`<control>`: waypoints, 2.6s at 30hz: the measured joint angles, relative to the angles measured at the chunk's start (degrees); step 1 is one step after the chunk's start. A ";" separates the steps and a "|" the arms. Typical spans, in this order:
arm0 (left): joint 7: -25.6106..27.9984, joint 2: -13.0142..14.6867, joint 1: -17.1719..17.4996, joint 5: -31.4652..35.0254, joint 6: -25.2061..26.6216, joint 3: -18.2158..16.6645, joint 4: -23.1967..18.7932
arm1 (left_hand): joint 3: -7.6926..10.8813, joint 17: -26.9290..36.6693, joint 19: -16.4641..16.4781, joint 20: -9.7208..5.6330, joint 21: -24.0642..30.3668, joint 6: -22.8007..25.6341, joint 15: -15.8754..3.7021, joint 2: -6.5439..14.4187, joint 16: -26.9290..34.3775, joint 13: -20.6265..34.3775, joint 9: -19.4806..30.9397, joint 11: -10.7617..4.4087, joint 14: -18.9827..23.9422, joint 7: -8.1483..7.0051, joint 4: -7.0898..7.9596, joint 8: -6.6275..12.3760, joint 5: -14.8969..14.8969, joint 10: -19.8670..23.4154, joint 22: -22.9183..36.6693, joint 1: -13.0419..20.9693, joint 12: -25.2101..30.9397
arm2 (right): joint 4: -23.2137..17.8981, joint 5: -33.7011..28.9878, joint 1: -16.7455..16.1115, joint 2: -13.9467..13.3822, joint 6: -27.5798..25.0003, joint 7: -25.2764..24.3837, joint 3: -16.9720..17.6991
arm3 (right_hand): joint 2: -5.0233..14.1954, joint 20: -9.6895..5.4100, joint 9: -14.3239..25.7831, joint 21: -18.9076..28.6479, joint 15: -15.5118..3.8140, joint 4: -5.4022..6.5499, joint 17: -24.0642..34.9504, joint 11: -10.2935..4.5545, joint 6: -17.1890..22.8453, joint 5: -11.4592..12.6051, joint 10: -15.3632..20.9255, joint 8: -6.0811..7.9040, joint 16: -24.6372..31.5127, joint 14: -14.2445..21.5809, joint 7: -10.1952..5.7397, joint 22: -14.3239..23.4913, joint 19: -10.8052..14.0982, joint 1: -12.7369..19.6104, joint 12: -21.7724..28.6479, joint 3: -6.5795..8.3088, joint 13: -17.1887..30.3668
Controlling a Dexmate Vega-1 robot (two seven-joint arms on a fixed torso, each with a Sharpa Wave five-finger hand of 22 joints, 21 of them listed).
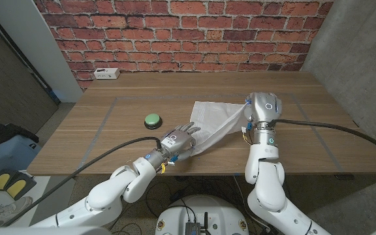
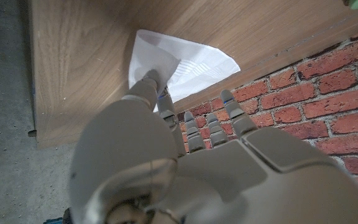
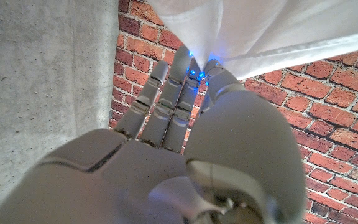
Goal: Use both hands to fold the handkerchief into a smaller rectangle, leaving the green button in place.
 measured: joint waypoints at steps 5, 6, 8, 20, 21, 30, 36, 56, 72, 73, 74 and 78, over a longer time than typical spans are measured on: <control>0.26 -0.29 0.49 3.17 2.33 -0.09 -0.84 | 0.00 0.27 0.97 -0.90 1.44 -0.28 -1.27 0.26 0.61 0.25 1.63 -0.35 1.69 -0.08 0.00 0.11 0.60 1.04 0.48 -0.31 0.68 | -0.31 1.84 -1.53 0.02 -0.62 -2.26 0.82 | 0.00 0.00 0.04 0.35 0.00 0.21 0.27 0.00 0.00 0.00 0.00 -0.03 0.00 0.00 0.00 0.00 0.00 0.00 -0.01 0.21 0.00; 0.54 -0.39 0.67 4.08 2.85 -0.19 -1.19 | 0.00 0.28 1.35 -0.90 1.62 -0.27 -1.43 0.24 0.61 0.25 1.63 -0.64 2.13 -0.09 0.00 0.11 0.60 1.33 0.52 -0.33 0.86 | -0.41 2.70 -1.95 0.04 -0.94 -3.29 1.02 | 0.00 0.00 0.04 0.37 0.00 0.21 0.44 0.00 0.00 0.00 0.00 -0.04 0.00 0.00 0.00 0.00 0.00 0.00 -0.01 0.21 0.00; 0.93 -0.47 0.82 5.29 3.54 -0.28 -1.53 | 0.00 0.28 1.56 -1.10 1.87 -0.27 -1.55 0.16 0.61 0.50 1.64 -0.61 2.59 -0.10 0.00 0.21 0.66 1.88 0.52 -1.29 0.91 | -0.53 3.61 -2.49 0.08 -1.17 -4.45 1.32 | 0.00 0.13 0.04 0.37 0.00 0.12 0.54 0.00 0.00 0.00 0.00 -0.04 0.00 0.00 0.00 0.00 -0.13 0.00 -0.01 0.31 0.00; 1.97 -0.75 1.21 12.80 6.82 -0.89 -2.69 | 1.57 0.27 2.17 -1.72 2.73 -0.46 -2.77 -0.59 0.61 0.52 1.67 -1.83 3.82 -0.31 1.25 1.18 1.03 3.51 0.79 -2.05 1.34 | -0.69 7.98 -4.55 0.41 -2.72 -10.27 2.73 | -0.28 0.21 0.28 0.80 0.00 0.09 1.07 0.00 0.02 0.00 0.00 -0.47 0.00 0.00 0.02 -0.01 -0.21 -0.28 -0.36 0.89 0.28; 1.98 -0.81 1.21 13.93 7.17 -0.98 -2.75 | 1.57 0.27 2.17 -1.72 2.94 -0.46 -2.84 -0.66 0.61 0.52 1.67 -1.84 4.00 -0.31 1.25 1.18 1.03 3.52 0.79 -2.12 1.34 | -0.69 8.58 -4.65 0.35 -2.89 -10.84 2.85 | -0.28 0.20 0.28 0.80 0.00 0.11 1.08 0.00 0.02 0.00 0.00 -0.47 0.00 0.00 0.02 -0.01 -0.21 -0.28 -0.49 0.91 0.31; 2.03 -1.33 0.33 19.62 8.64 -1.81 -2.85 | 2.78 0.27 3.20 -2.12 3.38 -0.67 -3.31 -1.06 0.61 0.52 2.40 -2.45 4.96 -0.52 2.01 1.18 1.02 4.14 0.73 -2.50 1.34 | -0.30 12.38 -4.61 -0.52 -4.03 -13.74 3.35 | -0.51 0.20 0.53 1.24 0.00 0.07 1.55 -0.32 0.74 -0.01 -0.33 -0.87 0.00 0.00 0.11 -0.01 -0.20 -0.53 -0.54 1.34 0.35; 2.04 -1.67 -0.64 22.98 8.95 -2.18 -2.51 | 3.16 0.26 3.50 -2.43 3.64 -0.86 -3.80 -1.43 0.61 0.52 4.10 -2.76 5.45 -0.71 2.40 1.18 1.01 4.44 0.62 -2.86 1.34 | 0.09 14.24 -4.18 -1.20 -4.36 -15.05 3.60 | -0.71 0.36 0.77 1.24 0.00 0.26 1.80 -0.32 0.75 -0.01 -0.32 -0.88 -0.26 0.00 0.09 -0.01 -0.66 -0.78 -0.89 1.53 0.36; -0.10 -4.44 -10.34 30.56 5.92 -1.11 2.11 | 3.48 0.26 3.91 -2.84 4.43 -1.57 -4.52 -1.87 0.61 0.51 16.40 -3.82 6.17 -1.42 2.52 14.87 1.14 5.22 0.62 -3.30 1.34 | 2.13 22.01 -0.18 -5.11 -4.14 -17.80 3.76 | -0.27 0.31 0.97 1.86 -0.11 0.48 2.66 -0.72 0.61 -0.02 -1.16 -1.16 -0.26 -0.37 0.23 -0.02 -1.35 -1.24 -1.28 2.24 0.52; -3.34 -7.20 -17.57 33.54 3.35 2.20 6.61 | 3.94 0.26 4.22 -3.15 4.43 -1.98 -4.82 -2.12 0.61 0.50 17.82 -4.27 6.47 -1.83 2.52 16.36 1.13 5.51 0.63 -3.54 1.34 | 4.99 26.92 4.45 -8.66 -2.58 -16.67 3.43 | -0.04 0.20 1.07 2.13 -0.03 0.23 3.45 -1.03 0.61 -0.02 -1.46 -1.37 -0.71 -0.45 0.23 -0.02 -1.86 -1.90 -1.70 2.89 0.51; -3.58 -7.20 -17.57 33.65 3.24 2.20 6.61 | 3.94 0.25 4.22 -3.15 4.43 -1.98 -4.82 -2.27 0.61 0.50 17.97 -4.42 6.47 -1.83 2.52 16.39 1.13 5.66 0.63 -3.69 1.34 | 5.26 26.92 4.85 -8.93 -2.58 -16.67 3.33 | -0.04 0.20 1.07 2.29 -0.03 0.22 3.45 -1.03 0.61 -0.02 -1.46 -1.37 -0.71 -0.45 0.23 -0.02 -1.86 -1.90 -1.70 2.91 0.51; -3.80 -7.20 -17.57 33.73 3.14 2.20 6.61 | 3.94 0.25 4.22 -3.15 4.43 -1.98 -4.82 -2.26 0.61 0.50 18.11 -4.42 6.47 -1.83 2.52 16.40 1.13 5.66 0.63 -3.69 1.34 | 5.47 26.92 5.22 -9.15 -2.58 -16.67 3.23 | -0.04 0.20 1.07 2.51 -0.03 0.34 3.45 -1.03 0.61 -0.02 -1.46 -1.38 -0.71 -0.45 0.23 -0.02 -1.86 -1.90 -1.70 3.03 0.51; -4.57 -7.98 -19.29 33.91 2.90 3.28 8.01 | 3.94 0.25 4.22 -3.15 4.88 -1.98 -4.82 -2.27 0.61 0.50 18.27 -4.42 6.47 -1.83 2.52 16.74 1.13 5.66 0.63 -3.69 1.34 | 6.55 28.20 6.61 -9.94 -2.19 -15.98 2.74 | -0.33 0.20 1.05 2.52 -0.03 0.49 3.71 -1.03 0.61 -0.01 -1.46 -1.55 -0.71 -0.45 0.23 -0.02 -1.86 -2.19 -1.92 3.18 0.51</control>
